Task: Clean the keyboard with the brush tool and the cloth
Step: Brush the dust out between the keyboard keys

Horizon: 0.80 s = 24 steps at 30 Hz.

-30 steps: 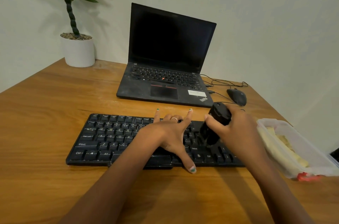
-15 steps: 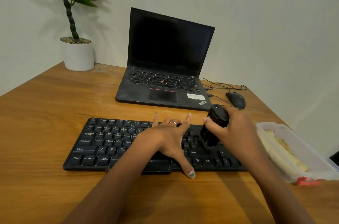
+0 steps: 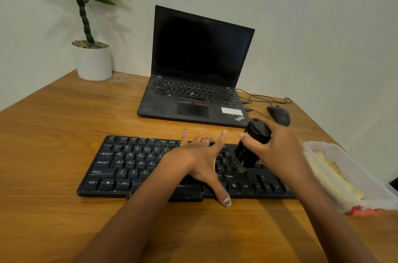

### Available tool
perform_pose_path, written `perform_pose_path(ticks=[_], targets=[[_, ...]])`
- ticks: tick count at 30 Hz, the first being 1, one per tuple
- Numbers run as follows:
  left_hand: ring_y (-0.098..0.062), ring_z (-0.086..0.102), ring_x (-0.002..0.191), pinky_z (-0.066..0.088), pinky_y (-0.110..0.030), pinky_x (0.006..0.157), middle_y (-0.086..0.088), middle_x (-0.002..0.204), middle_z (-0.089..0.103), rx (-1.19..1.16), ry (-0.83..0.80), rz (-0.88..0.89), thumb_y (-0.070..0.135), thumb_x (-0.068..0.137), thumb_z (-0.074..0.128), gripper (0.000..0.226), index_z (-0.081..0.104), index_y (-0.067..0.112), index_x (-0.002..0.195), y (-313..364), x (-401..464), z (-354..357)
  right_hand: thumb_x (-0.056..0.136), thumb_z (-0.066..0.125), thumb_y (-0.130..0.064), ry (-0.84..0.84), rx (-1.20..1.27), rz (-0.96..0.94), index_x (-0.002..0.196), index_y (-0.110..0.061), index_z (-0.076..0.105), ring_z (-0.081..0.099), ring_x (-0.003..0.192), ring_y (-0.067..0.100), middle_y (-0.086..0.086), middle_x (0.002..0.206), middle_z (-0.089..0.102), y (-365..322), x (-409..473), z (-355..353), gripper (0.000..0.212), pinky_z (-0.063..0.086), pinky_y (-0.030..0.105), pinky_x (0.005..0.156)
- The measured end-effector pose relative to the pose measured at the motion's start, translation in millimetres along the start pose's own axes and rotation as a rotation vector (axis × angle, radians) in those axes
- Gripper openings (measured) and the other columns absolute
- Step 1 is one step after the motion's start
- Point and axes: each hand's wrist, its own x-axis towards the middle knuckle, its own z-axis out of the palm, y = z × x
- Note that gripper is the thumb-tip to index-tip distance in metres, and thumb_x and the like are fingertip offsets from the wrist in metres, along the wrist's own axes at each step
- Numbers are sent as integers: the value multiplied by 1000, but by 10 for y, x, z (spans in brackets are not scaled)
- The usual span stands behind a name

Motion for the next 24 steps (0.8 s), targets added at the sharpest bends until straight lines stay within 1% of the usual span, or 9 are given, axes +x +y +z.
perform_pose_path(ticks=[4,8,12,15,16,19,20,22,24], targets=[[-26,-15,148,-26,-59,108,-4,163,-5,-3,1,0,71,62,74,141,-37,33,142,-3,-3,0,84,64,-33,-86,127,28,81,-17,57,56,44,2,-7,58,58,-9,-15,-2,18,39,9,39],[-25,-15,148,-24,-60,109,-3,163,-7,-2,3,0,72,61,74,142,-36,34,141,0,0,2,83,65,-35,8,36,24,89,-22,54,55,58,-2,-15,69,55,23,27,9,18,42,10,46],[-25,-15,148,-23,-60,109,-4,163,-6,-1,2,-7,72,60,74,142,-35,34,142,-3,-4,0,83,65,-34,-129,125,-4,87,-15,58,58,52,1,-6,68,60,-55,26,25,20,41,11,41],[-25,-14,148,-23,-60,109,-4,163,-6,-2,1,-3,72,60,74,142,-37,35,141,2,-8,-1,83,65,-35,5,28,15,98,-19,57,57,64,2,-13,74,57,-7,86,43,24,47,16,54],[-25,-14,148,-23,-59,109,-4,163,-5,1,1,-3,72,61,74,141,-37,35,141,5,-12,-1,83,65,-35,10,27,8,95,-20,56,56,63,2,-14,73,56,3,94,48,22,47,15,55],[-24,-15,148,-23,-59,109,-3,163,-6,2,-1,-6,71,62,74,140,-35,34,142,7,-18,-7,83,65,-33,-132,144,12,82,-19,54,57,47,1,-6,67,61,-53,79,50,18,44,12,42],[-24,-15,148,-24,-59,109,-3,163,-6,-1,0,-5,71,62,74,141,-36,34,142,7,-16,-9,83,65,-33,-134,147,20,81,-20,53,57,47,2,-6,68,61,-56,87,50,18,45,13,42],[-25,-15,148,-24,-59,109,-3,163,-6,-5,1,-4,71,61,74,141,-36,34,142,6,-17,-9,82,66,-34,-38,45,14,86,-21,51,55,58,1,-13,71,56,-32,117,52,20,49,18,52],[-25,-15,148,-25,-58,108,-3,163,-5,-7,4,-11,71,61,74,141,-36,34,142,4,-31,-18,82,66,-35,-4,19,-19,90,-18,57,57,64,2,-12,73,59,-31,113,58,22,53,22,58]])
